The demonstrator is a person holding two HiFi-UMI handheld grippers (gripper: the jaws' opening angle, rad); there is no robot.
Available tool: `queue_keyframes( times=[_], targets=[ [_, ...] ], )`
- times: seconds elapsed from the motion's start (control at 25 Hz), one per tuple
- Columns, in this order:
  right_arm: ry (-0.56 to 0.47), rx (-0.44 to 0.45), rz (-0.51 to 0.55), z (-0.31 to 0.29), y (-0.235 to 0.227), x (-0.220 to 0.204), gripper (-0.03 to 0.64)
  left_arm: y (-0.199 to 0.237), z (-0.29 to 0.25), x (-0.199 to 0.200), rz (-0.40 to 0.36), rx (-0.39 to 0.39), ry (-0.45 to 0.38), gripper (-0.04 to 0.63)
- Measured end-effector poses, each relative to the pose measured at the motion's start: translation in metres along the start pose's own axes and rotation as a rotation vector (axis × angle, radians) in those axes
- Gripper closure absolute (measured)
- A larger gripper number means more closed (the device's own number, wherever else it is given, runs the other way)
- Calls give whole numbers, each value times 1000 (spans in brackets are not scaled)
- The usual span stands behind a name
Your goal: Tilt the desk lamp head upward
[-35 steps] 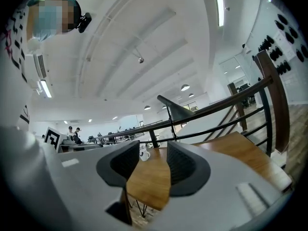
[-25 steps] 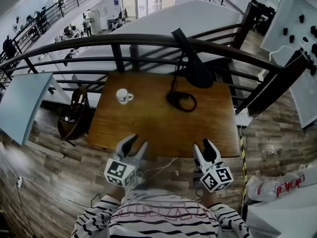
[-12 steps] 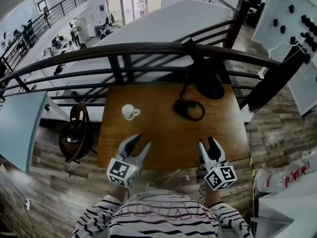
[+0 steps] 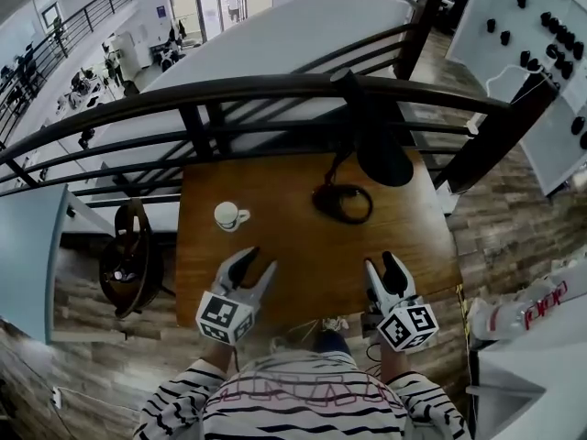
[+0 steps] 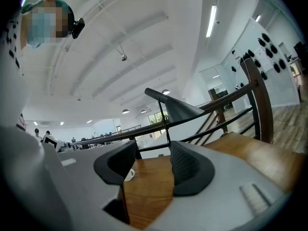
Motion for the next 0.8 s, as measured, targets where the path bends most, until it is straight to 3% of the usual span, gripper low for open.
queue_keyframes(
  times=[0.8],
  targets=[
    [-26, 129, 9, -43, -158, 73, 402, -53, -152, 59, -101, 78, -80, 430]
  ],
)
Point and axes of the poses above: the fingertips, and each gripper's own axes: z backward along the fingers, y to its left, x out of its top, the point moved 10 cm from there along z, backward along the fingers, and after that the axes turned 13 degrees about x, right-handed, at the moved point
